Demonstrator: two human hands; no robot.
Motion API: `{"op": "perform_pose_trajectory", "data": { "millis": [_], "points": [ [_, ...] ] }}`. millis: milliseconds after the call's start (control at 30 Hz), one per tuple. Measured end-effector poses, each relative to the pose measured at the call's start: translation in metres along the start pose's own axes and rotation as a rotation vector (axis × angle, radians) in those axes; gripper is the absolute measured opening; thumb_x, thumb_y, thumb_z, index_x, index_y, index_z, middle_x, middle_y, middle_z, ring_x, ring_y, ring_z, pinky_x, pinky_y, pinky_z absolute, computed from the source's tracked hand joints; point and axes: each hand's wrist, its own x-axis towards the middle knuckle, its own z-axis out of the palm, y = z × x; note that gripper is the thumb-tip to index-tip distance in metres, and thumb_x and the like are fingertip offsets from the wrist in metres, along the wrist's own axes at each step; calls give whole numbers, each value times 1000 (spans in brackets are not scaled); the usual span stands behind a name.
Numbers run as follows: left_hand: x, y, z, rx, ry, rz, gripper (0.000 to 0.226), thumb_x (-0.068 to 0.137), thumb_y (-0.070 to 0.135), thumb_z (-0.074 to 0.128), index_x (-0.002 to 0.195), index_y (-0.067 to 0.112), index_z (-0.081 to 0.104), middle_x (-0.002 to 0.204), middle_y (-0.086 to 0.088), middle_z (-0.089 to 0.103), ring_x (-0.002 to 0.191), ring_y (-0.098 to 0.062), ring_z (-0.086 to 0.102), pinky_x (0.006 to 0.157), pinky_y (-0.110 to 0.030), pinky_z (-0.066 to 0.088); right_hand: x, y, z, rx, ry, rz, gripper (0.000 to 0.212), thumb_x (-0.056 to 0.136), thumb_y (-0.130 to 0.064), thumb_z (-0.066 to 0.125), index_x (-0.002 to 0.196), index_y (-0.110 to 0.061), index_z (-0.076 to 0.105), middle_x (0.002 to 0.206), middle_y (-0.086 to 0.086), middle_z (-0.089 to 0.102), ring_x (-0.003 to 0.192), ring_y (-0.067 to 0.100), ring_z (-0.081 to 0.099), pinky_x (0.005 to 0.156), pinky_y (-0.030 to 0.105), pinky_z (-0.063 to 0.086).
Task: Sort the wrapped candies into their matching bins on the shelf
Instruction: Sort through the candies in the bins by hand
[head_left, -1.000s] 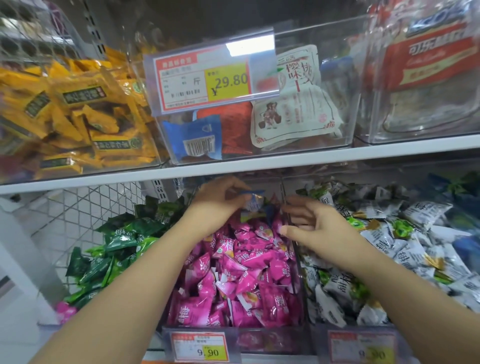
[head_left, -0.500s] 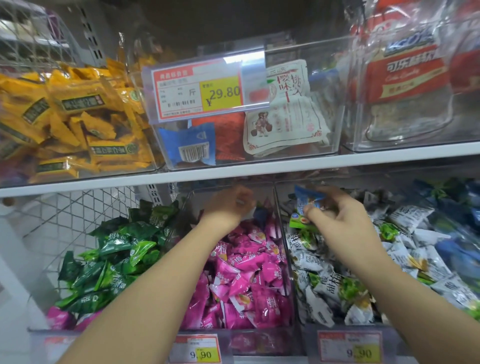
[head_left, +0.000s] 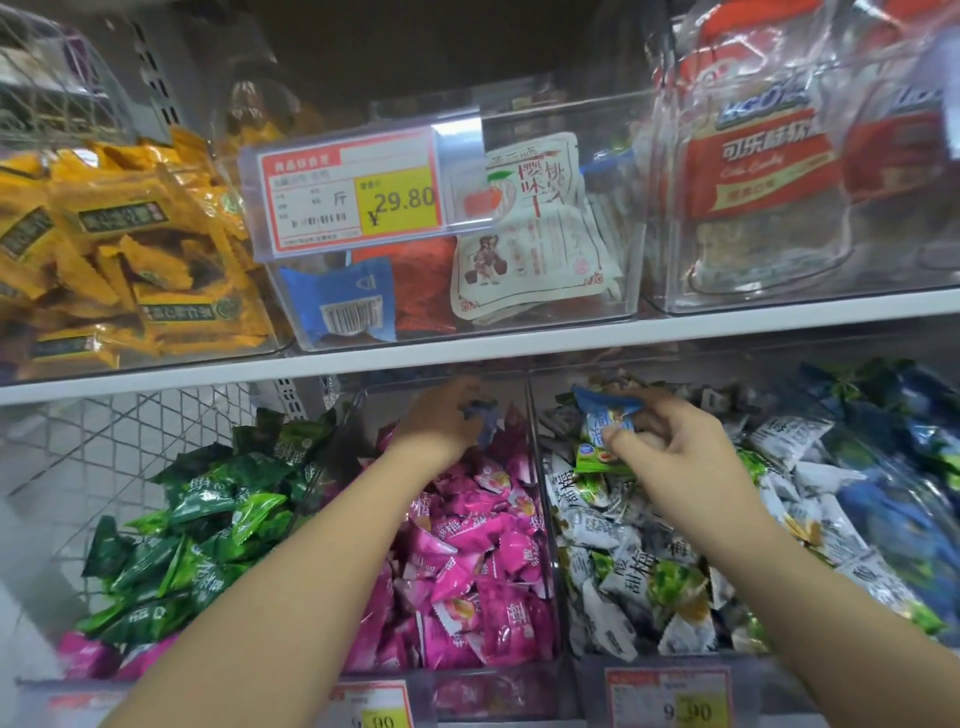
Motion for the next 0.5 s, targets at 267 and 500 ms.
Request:
{"op": "perform_pose_trajectory", "data": {
  "millis": [267,500],
  "points": [
    [-82,22,-23,-447,104,209,43,89,10,62,116,41,47,111,14,62,94,-3,62,86,-20,49,-11,-21,-14,305,-156,118,26,75,-15,75,98,-16,64,91,-3,74,80,6,69,72,17,53],
    [-117,78,-4,-685,-96,272,28,86,1,64,101,23,58,107,-3,68,86,-15,65,83,-32,51,-48,-37,-33,604,-313,168,32,68,-8,67,99,-3,62,93,14,70,82,26,66,81,37,57]
  ]
}}
